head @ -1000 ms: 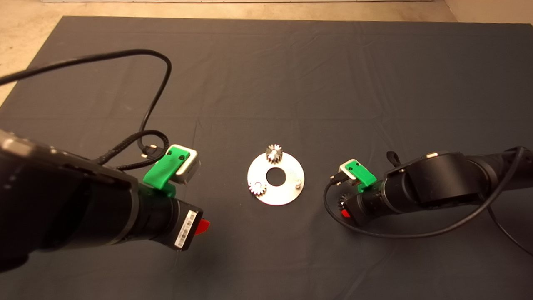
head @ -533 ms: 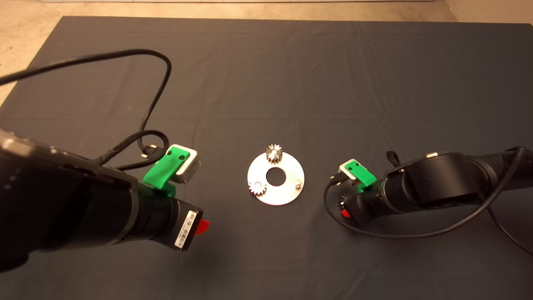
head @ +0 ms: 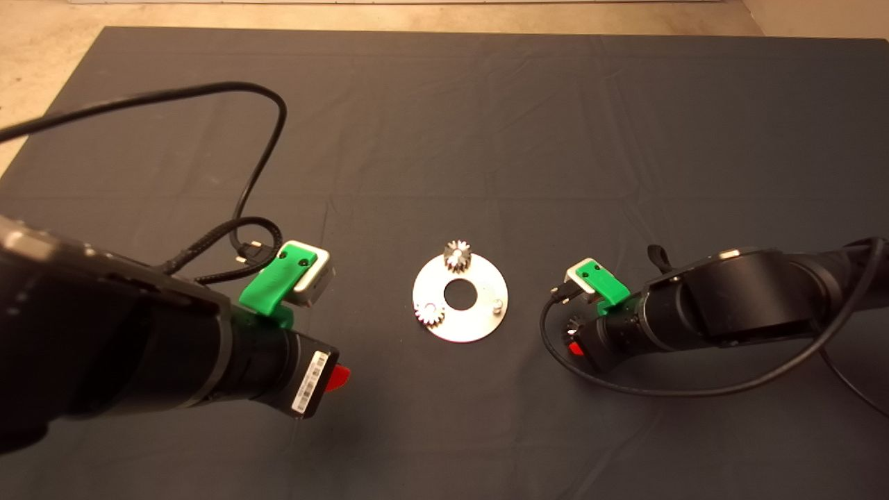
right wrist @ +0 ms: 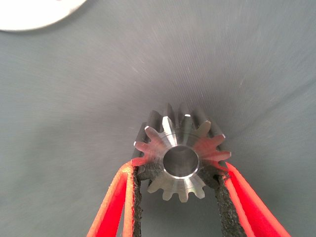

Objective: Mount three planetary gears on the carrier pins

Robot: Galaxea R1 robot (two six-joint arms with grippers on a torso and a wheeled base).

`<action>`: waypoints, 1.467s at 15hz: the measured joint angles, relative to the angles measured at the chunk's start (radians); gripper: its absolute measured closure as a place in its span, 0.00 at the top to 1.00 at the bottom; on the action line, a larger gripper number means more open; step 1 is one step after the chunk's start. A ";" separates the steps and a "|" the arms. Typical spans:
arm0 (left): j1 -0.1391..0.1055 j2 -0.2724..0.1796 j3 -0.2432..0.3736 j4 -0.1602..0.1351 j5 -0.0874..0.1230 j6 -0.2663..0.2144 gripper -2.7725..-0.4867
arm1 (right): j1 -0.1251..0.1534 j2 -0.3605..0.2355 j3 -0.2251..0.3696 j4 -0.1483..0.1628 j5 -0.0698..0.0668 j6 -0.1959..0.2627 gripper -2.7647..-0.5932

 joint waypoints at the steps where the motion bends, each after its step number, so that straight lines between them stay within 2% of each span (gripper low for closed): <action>1: 0.000 0.001 0.000 0.000 0.000 0.000 0.50 | 0.026 0.001 0.013 0.013 0.000 0.003 0.11; 4: 0.000 0.003 0.000 0.000 0.000 0.000 0.50 | 0.127 0.010 0.031 0.088 -0.002 0.019 0.11; 6: 0.000 0.003 0.000 -0.001 0.000 0.000 0.50 | 0.172 0.039 0.038 0.125 -0.006 0.032 0.10; 8: 0.000 0.004 0.000 -0.002 0.000 0.000 0.50 | 0.181 0.084 0.038 0.156 -0.005 0.037 0.10; 10: 0.000 0.003 0.000 -0.002 0.000 0.000 0.50 | 0.194 0.141 0.022 0.210 0.000 0.039 0.10; 14: 0.000 0.003 0.000 -0.003 0.000 0.000 0.50 | 0.204 0.196 -0.018 0.259 -0.001 0.040 0.10; 22: 0.000 0.003 0.000 -0.003 0.000 0.000 0.50 | 0.203 0.265 -0.122 0.276 -0.003 0.017 0.10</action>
